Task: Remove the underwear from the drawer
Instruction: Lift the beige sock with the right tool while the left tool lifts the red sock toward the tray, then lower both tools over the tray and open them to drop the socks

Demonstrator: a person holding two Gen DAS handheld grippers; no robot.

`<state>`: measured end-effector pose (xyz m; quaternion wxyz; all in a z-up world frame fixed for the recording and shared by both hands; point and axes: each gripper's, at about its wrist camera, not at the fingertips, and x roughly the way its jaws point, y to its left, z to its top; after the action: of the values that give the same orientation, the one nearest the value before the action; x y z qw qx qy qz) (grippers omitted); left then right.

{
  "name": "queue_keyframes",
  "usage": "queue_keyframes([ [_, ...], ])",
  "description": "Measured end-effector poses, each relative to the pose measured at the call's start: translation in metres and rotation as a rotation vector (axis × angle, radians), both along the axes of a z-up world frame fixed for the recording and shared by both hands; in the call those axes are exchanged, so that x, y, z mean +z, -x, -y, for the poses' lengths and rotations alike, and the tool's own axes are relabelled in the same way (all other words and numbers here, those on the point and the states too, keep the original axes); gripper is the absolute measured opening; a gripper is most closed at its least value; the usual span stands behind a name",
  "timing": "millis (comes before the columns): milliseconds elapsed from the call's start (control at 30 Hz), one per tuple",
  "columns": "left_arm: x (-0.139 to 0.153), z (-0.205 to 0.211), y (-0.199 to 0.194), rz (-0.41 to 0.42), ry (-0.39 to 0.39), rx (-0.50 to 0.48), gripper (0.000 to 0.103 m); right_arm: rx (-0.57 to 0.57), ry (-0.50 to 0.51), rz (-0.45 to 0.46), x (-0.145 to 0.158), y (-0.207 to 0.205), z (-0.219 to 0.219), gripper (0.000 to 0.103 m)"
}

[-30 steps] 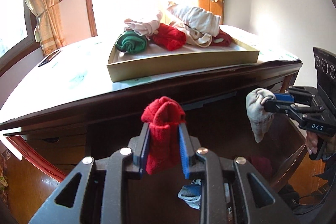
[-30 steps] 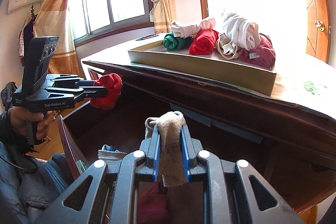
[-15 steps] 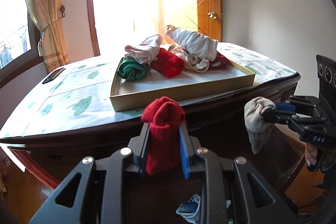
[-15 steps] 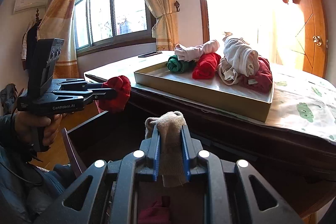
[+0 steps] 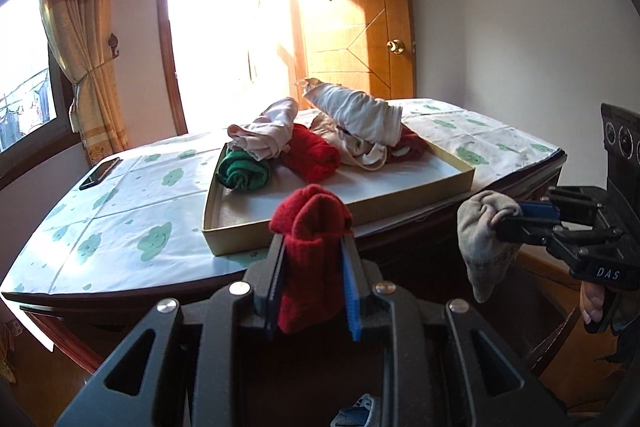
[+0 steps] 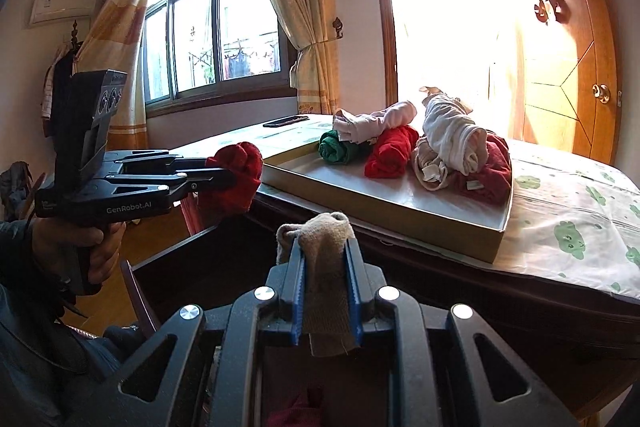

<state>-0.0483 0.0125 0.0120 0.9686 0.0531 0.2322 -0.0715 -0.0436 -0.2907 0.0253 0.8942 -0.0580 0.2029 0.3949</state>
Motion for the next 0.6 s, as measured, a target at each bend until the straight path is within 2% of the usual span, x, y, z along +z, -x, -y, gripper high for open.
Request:
queue_keyframes([
  [600,0.032,0.011,-0.021,0.063,-0.031,-0.026,0.024,-0.016,-0.034,0.052,0.035,-0.011,0.001,0.020],
])
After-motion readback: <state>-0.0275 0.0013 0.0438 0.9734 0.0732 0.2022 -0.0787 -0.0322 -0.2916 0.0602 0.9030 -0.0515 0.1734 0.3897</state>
